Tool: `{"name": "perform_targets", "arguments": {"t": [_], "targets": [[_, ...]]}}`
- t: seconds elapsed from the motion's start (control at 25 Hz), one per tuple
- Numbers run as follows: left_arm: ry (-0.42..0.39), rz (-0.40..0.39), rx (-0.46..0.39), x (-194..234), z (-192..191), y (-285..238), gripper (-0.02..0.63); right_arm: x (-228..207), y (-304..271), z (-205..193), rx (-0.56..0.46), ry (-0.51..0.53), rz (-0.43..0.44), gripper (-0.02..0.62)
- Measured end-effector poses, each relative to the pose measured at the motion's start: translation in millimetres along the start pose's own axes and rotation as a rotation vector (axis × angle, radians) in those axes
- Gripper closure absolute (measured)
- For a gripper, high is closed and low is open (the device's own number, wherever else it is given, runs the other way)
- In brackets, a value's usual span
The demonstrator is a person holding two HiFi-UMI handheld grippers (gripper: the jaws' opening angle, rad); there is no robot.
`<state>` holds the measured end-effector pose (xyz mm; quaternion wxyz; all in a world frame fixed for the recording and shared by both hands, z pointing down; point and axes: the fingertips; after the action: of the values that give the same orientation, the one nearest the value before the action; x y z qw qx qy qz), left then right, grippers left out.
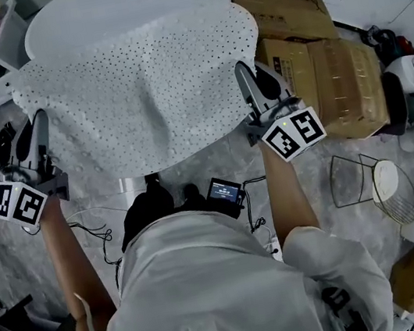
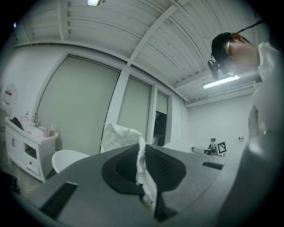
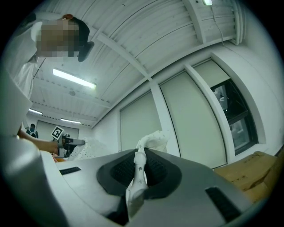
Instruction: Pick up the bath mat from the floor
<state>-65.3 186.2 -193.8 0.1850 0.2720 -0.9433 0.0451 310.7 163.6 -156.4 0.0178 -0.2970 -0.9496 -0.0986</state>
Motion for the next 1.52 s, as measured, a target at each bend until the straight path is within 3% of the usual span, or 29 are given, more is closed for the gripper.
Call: {"name": "perform_targets", "arguments": {"t": [0.48, 0.68, 0.76, 0.92, 1.0, 1.2, 1.52], "targets": [[0.010, -0.041, 0.020, -5.0, -19.4, 26.3, 0.577, 36.1, 35.3, 3.7, 0.005, -0.006, -0.062, 0.548], [-0.015, -0.050, 0.037, 4.4, -22.1, 63.8, 0.577, 79.4, 47.5, 6.9, 0.035, -0.008, -0.086, 0.548], [-0.035, -0.048, 0.046, 15.3, -12.6, 68.6, 0.577, 88.0, 36.1, 14.4, 0.045, -0.007, -0.096, 0.548], [-0.054, -0.083, 0.084, 32.2, 51.4, -6.2, 0.577, 42.2, -33.4, 50.0, 0.065, -0.039, -0.133, 0.548], [-0.049, -0.095, 0.096, 41.5, 65.6, -13.2, 0.577, 46.7, -49.7, 57.8, 0.075, -0.043, -0.138, 0.548], [-0.015, -0.108, 0.103, 59.3, 58.9, 22.7, 0.577, 93.0, -43.9, 57.8, 0.096, -0.052, -0.143, 0.548], [0.036, -0.115, 0.104, 52.4, 39.0, 41.0, 0.577, 103.8, -21.3, 57.9, 0.099, -0.053, -0.148, 0.548]]}}
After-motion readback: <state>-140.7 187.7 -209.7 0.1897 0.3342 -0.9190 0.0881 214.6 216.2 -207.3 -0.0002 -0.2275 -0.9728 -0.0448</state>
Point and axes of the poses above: the fingertips, and each gripper's own axes: y backward along the fingers, x to its left, z out of its top, and after that the axes turned 13 degrees about y, right-handed
